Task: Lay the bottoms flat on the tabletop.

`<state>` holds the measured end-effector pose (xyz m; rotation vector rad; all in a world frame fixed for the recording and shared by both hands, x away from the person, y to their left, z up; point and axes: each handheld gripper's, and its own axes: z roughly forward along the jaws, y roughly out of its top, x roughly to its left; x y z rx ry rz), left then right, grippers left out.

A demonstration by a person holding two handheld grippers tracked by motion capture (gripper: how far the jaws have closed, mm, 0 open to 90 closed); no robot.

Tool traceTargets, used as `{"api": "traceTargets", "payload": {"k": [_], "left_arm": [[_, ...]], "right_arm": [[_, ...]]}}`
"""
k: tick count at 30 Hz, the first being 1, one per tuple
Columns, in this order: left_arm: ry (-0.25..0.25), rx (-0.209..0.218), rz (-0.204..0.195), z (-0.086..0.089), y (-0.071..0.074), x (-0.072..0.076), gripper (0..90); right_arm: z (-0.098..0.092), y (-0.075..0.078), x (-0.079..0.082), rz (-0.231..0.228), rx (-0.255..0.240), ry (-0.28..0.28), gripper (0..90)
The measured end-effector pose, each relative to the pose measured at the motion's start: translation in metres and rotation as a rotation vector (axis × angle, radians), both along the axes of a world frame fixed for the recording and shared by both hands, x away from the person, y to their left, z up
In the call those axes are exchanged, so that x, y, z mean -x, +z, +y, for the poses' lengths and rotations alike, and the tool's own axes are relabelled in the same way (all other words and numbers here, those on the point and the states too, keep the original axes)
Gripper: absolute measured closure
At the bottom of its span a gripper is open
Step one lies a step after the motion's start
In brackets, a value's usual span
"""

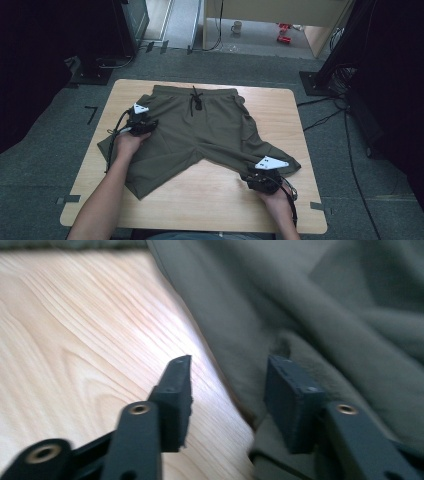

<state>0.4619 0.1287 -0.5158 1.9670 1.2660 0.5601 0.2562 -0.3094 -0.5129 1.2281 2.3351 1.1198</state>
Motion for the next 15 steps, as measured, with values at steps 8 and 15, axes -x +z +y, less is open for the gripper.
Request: {"api": "traceTargets", "payload": {"k": [8,15], "left_arm": [[0.0,-0.006,-0.003,-0.001,0.0,0.0,57.8],[0.0,-0.006,-0.003,-0.001,0.0,0.0,57.8]], "right_arm": [[-0.005,-0.007,-0.009,-0.071,0.064,-0.03,69.6],[-0.004,0.011,-0.006,0.011,-0.014,-0.06,89.8]]}}
